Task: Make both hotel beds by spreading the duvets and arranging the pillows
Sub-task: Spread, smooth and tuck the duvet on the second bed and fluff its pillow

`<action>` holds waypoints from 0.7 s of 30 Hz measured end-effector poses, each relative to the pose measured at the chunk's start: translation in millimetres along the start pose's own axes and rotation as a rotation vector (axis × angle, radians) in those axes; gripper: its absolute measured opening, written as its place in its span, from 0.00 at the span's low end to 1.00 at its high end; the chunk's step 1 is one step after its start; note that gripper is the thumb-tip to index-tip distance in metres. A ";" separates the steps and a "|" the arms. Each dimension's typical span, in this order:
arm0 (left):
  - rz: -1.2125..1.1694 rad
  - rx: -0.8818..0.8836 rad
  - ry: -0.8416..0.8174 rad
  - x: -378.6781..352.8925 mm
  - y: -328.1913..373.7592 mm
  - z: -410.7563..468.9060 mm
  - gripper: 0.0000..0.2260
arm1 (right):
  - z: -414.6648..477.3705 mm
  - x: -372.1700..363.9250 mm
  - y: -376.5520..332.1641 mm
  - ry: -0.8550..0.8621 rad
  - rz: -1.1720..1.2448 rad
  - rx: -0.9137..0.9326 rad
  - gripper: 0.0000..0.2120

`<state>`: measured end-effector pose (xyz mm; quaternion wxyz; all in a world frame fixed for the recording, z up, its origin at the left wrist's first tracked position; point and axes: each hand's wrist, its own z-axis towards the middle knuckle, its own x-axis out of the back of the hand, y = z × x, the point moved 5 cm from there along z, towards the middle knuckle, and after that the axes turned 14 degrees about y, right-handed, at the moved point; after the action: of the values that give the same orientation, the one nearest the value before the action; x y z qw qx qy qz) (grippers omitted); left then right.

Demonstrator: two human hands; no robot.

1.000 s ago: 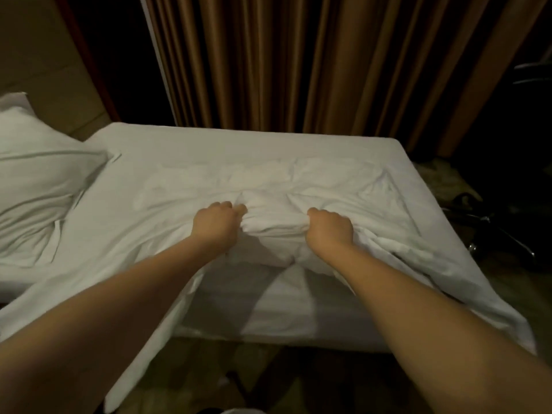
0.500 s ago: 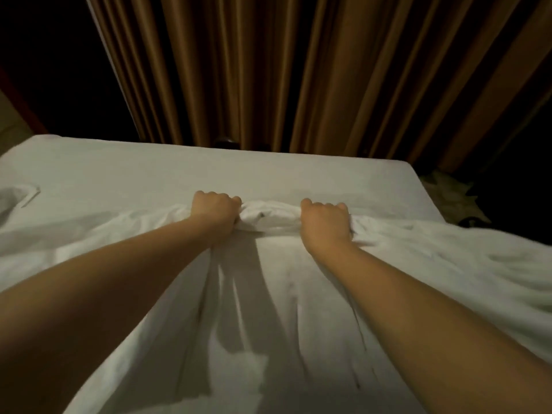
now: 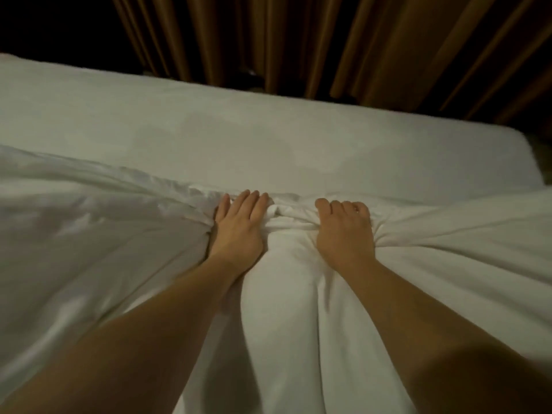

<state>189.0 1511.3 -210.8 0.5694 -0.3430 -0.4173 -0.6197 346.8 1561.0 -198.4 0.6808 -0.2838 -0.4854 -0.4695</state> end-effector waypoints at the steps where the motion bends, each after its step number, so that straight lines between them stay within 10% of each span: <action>1: -0.017 0.036 -0.024 -18.1 -6.0 1.3 0.26 | 0.9 -20.2 -0.8 -0.017 0.043 -0.019 0.24; 9: 0.017 0.100 -0.158 -135.3 -32.9 21.1 0.22 | 14.4 -137.5 1.7 -0.164 0.088 -0.015 0.34; 21: 0.060 0.089 -0.125 -205.7 -46.7 30.8 0.15 | 31.9 -221.1 -5.7 -0.083 0.094 -0.043 0.12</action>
<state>165.1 1625.7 -389.1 0.5754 -0.3677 -0.4687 -0.5604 309.5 1666.1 -392.0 0.6749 -0.3401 -0.4892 -0.4353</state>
